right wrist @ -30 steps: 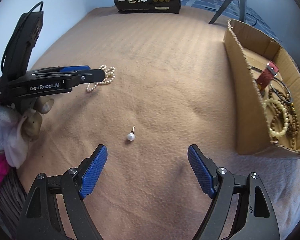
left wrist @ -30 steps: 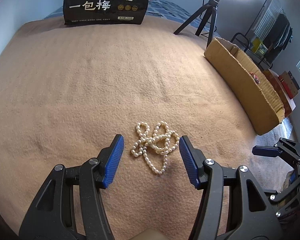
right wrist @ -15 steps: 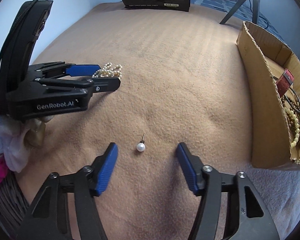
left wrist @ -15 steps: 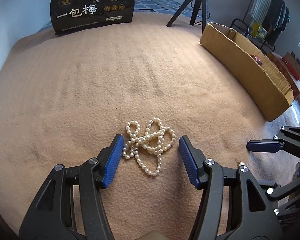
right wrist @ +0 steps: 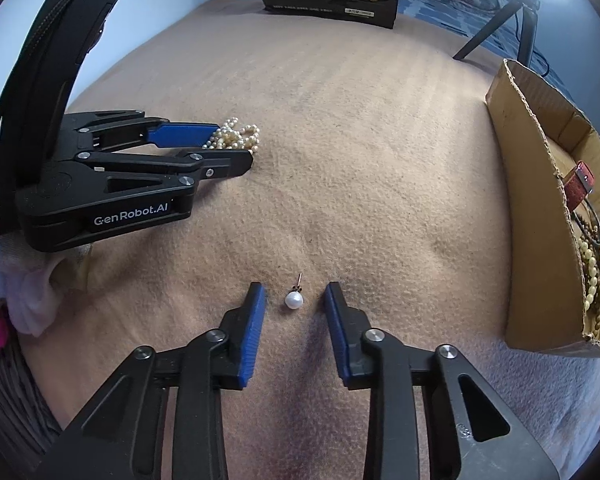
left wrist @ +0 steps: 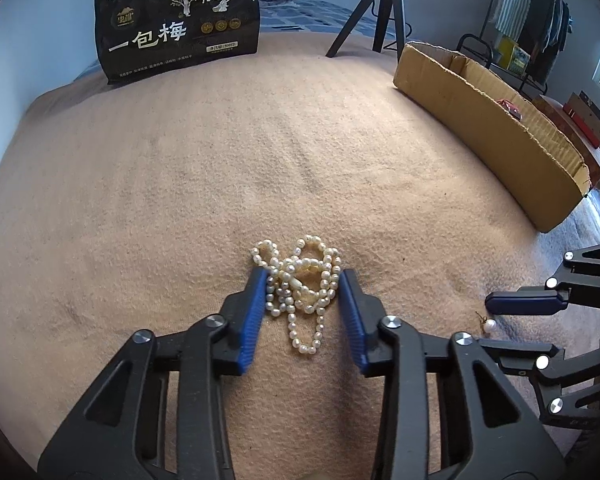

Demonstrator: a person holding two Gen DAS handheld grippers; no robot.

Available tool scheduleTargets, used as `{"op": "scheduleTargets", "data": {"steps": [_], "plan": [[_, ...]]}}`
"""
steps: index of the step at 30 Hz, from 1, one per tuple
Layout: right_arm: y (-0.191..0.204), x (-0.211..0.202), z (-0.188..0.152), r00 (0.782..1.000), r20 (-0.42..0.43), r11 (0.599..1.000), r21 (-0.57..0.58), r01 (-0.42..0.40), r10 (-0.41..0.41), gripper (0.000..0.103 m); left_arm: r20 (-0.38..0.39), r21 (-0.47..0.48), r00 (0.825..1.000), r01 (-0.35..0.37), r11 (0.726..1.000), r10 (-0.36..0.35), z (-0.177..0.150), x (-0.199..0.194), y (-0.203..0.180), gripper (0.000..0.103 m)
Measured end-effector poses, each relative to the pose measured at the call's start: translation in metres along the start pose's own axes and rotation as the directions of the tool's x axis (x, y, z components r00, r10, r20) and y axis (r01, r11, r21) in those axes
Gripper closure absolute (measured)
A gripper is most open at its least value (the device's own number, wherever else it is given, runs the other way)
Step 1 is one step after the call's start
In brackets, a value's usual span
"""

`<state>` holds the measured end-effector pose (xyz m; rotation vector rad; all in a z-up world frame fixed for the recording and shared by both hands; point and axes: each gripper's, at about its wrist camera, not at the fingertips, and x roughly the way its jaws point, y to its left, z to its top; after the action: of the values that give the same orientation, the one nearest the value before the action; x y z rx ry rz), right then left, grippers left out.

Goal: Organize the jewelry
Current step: 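Grasp the white pearl strand with the left tool while the right tool grasps the second pearl earring, then carry the pearl strand and earring over the cardboard box with both tools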

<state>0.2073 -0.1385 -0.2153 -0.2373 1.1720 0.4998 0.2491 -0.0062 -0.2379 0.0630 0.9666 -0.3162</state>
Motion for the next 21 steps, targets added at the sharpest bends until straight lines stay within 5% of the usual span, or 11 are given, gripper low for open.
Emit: {"op": "scheduleTargets", "data": {"steps": [7, 21], "plan": [[0.005, 0.000, -0.002, 1.000, -0.002, 1.000, -0.023, 0.014, -0.014, 0.096, 0.010, -0.009, 1.000, 0.008, 1.000, -0.008, -0.001, -0.001, 0.002, 0.089], [-0.003, -0.017, -0.005, 0.999, 0.039, 1.000, 0.003, 0.007, -0.007, 0.096, 0.035, -0.067, 0.998, 0.058, 0.996, -0.055, -0.003, -0.013, 0.003, 0.094]]}}
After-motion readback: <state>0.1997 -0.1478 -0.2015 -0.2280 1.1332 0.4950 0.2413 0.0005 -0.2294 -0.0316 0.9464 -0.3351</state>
